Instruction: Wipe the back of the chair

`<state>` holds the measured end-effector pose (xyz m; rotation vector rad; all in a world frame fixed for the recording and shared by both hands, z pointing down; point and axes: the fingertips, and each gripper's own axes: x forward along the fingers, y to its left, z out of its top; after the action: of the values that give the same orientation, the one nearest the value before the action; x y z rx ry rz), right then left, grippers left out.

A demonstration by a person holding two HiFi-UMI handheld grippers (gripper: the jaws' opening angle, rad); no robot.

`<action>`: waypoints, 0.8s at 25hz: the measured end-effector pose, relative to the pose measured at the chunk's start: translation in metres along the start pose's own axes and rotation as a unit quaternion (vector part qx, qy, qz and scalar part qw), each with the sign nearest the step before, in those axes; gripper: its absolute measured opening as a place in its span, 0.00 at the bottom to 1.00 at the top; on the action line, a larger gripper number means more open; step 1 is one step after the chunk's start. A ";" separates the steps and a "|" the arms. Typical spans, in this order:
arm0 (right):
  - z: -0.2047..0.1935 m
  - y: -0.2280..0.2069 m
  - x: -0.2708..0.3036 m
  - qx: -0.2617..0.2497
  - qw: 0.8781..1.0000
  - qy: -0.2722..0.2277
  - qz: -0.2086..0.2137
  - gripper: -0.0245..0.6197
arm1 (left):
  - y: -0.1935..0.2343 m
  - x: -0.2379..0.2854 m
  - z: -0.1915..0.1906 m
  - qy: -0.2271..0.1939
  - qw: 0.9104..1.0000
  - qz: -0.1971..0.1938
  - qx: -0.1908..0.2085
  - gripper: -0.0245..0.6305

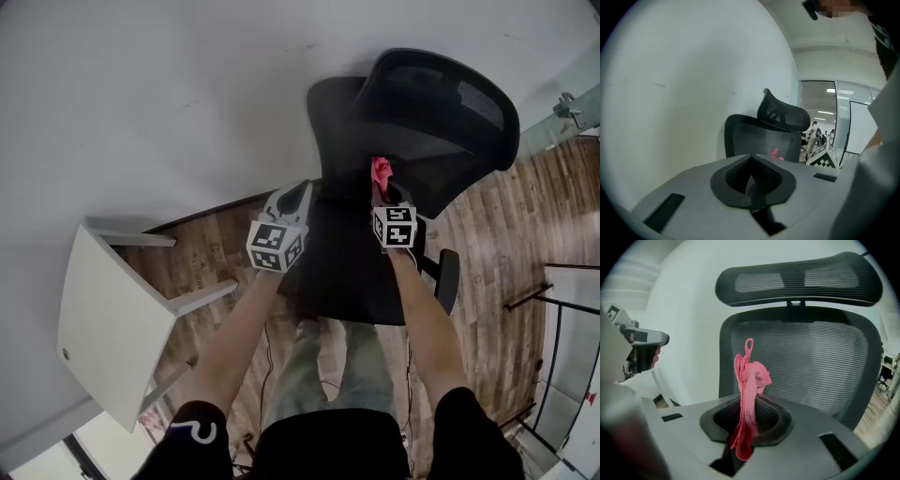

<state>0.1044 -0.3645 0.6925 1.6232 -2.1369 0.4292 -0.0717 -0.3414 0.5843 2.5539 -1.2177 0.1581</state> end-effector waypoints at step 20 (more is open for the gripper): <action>-0.004 0.097 0.083 0.007 0.998 0.063 0.008 0.15 | 0.104 -0.048 -0.022 0.014 1.000 0.000 -0.018 0.07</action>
<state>-0.0071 -0.4060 0.7386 1.5442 -2.0604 0.5374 -0.1819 -0.3602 0.6174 2.5133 -1.1995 0.1696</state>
